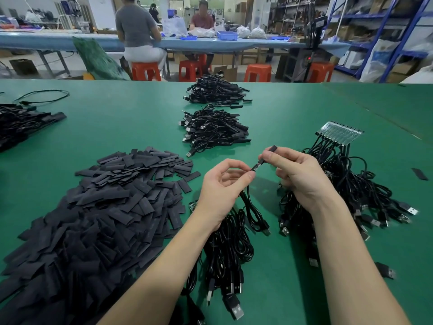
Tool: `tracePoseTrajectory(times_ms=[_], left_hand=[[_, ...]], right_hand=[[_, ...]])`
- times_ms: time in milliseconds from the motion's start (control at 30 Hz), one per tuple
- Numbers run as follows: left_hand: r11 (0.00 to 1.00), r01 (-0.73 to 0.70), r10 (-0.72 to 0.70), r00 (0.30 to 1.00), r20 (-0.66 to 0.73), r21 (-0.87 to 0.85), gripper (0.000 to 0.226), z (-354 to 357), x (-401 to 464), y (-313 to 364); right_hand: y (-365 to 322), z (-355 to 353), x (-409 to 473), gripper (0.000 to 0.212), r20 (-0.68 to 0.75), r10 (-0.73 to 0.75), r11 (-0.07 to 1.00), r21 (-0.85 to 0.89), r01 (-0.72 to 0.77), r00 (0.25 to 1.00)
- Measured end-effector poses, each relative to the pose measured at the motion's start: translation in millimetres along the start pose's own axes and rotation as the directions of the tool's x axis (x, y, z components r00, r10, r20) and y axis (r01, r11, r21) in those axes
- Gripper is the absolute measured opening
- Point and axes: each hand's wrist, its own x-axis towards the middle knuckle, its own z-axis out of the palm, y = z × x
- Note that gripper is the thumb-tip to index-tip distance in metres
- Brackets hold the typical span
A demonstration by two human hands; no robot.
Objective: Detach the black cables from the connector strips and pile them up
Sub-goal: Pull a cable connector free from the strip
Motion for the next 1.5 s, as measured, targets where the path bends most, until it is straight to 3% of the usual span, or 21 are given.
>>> tracePoseTrajectory(times_ms=[133, 467, 733, 1000, 1167, 1267, 1500], left_hand=[[0.999, -0.032, 0.032, 0.999, -0.013, 0.022, 0.015, 0, -1, -1], [1.000, -0.014, 0.014, 1.000, 0.018, -0.006, 0.012, -2, -2, 0], [0.992, 0.078, -0.074, 0.996, 0.046, -0.102, 0.016, -2, -2, 4], [0.994, 0.027, -0.028, 1.000, -0.006, -0.104, 0.014, -3, -2, 3], [0.986, 0.048, -0.049, 0.999, 0.001, -0.162, 0.013, -3, -1, 3], [0.985, 0.039, -0.039, 0.999, 0.002, -0.168, 0.017, -3, 0, 2], [0.985, 0.021, -0.036, 0.996, -0.087, -0.170, 0.014, -4, 1, 0]], right_hand=[[0, -1, 1, 0.053, 0.028, 0.012, 0.999, -0.036, -0.011, 1.000], [-3, -1, -2, 0.041, 0.173, 0.042, 0.999, -0.014, -0.040, 0.984], [1, 1, -1, 0.043, 0.179, 0.026, 1.000, -0.019, -0.023, 0.983], [1, 5, -1, 0.047, 0.206, 0.066, 0.995, -0.088, -0.049, 0.976], [-3, 9, -4, 0.046, 0.175, -0.006, 0.999, -0.030, 0.012, 0.984], [-4, 12, -6, 0.034, 0.137, -0.080, 0.994, -0.059, 0.089, 0.987], [-1, 20, -7, 0.024, 0.052, -0.152, 0.986, -0.060, 0.155, 0.987]])
